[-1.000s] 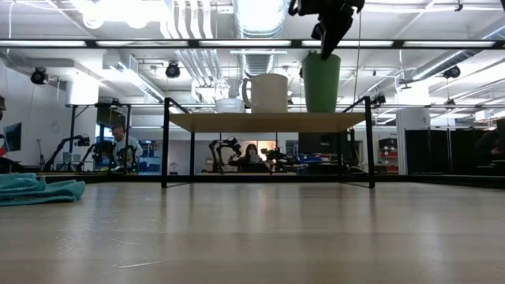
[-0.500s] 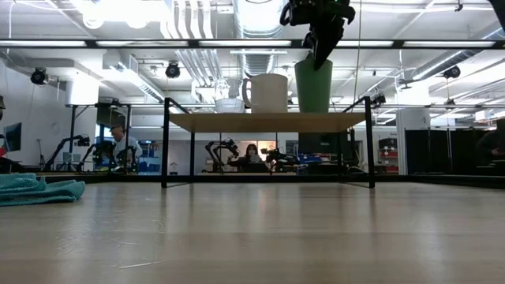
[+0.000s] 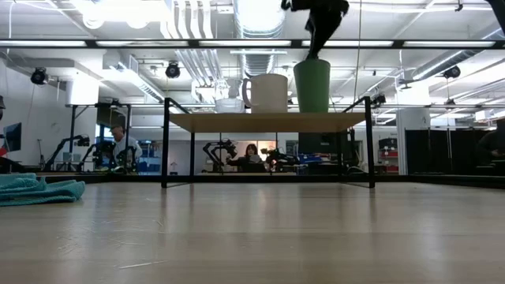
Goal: Stack small to large cups/mugs on shelf
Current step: Put the green cup on the shelf, then return to Home Position
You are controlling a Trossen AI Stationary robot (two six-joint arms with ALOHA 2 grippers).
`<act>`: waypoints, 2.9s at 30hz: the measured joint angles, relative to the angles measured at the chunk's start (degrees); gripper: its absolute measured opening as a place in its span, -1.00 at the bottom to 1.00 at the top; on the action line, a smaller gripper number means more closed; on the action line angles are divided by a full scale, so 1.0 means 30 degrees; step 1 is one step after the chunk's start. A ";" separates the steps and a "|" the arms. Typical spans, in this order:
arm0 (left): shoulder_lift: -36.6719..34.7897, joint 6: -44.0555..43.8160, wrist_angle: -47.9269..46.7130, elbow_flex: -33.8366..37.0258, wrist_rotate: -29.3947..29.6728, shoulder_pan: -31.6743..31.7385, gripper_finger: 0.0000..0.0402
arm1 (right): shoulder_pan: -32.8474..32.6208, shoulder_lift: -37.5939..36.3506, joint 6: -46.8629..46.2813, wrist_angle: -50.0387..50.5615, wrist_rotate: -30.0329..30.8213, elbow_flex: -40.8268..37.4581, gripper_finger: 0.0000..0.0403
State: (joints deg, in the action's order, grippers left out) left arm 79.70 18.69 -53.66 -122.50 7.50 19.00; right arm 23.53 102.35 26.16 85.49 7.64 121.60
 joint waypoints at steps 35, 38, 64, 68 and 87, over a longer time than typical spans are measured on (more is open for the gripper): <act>-0.8934 -0.8637 -0.8671 0.1463 0.3379 0.0000 -0.67 | -0.1523 -0.9748 -1.3079 -0.1849 -0.1877 -0.1170 -0.58; -1.0502 -0.9250 -0.8779 0.2637 0.3527 0.0000 -0.67 | -0.1516 -1.1767 -1.3067 -0.4381 -0.2618 -0.3567 -0.60; -2.4498 -1.2615 0.2581 2.3641 0.2074 0.0000 -0.67 | -0.1523 -2.5102 -1.6070 -2.0649 -0.5712 -2.4748 -0.62; -2.5925 -1.2615 0.3231 2.5419 0.1241 0.0000 -0.67 | -0.1516 -2.6827 -1.5884 -2.3048 -0.7224 -2.7372 -0.62; -2.5915 -1.2743 1.2057 3.3679 -0.1622 0.0000 -0.67 | -0.1515 -3.2997 -1.5310 -2.3798 -0.7679 -3.3212 -0.63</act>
State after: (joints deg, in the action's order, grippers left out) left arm 1.96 -19.54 -17.49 -21.46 2.64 19.00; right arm 18.98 3.36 -19.76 14.10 -15.40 21.96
